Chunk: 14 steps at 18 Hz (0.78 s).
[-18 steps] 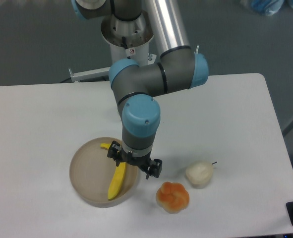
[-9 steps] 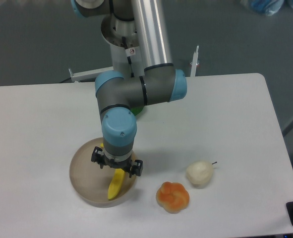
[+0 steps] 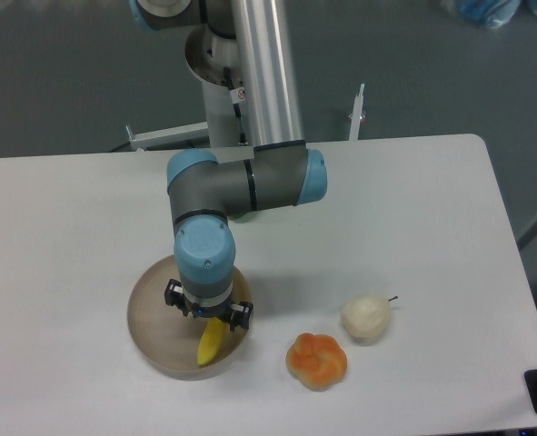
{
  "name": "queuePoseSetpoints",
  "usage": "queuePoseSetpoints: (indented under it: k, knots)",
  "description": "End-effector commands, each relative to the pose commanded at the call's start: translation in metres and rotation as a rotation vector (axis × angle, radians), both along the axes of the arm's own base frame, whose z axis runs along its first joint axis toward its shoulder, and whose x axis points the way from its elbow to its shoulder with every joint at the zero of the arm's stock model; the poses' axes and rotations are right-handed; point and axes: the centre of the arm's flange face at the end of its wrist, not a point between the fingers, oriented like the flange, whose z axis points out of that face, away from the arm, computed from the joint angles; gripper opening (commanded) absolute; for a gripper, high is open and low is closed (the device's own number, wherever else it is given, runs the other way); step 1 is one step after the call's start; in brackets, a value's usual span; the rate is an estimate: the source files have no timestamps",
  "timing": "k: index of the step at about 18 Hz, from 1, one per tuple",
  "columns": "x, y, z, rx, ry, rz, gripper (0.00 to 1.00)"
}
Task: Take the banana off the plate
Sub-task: 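Lower the gripper and close it on the banana, then lift the banana off the plate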
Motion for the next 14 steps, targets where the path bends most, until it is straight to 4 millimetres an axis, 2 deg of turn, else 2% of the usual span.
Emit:
queuePoseSetpoints:
  k: [5, 6, 7, 14]
  knots:
    - [0.0, 0.001, 0.006, 0.007, 0.003, 0.003, 0.19]
    - [0.0, 0.001, 0.009, 0.01, 0.003, 0.003, 0.06]
    - [-0.001, 0.002, 0.013, 0.017, 0.006, 0.003, 0.0]
    - [-0.01, 0.004, 0.06, 0.084, 0.039, -0.006, 0.0]
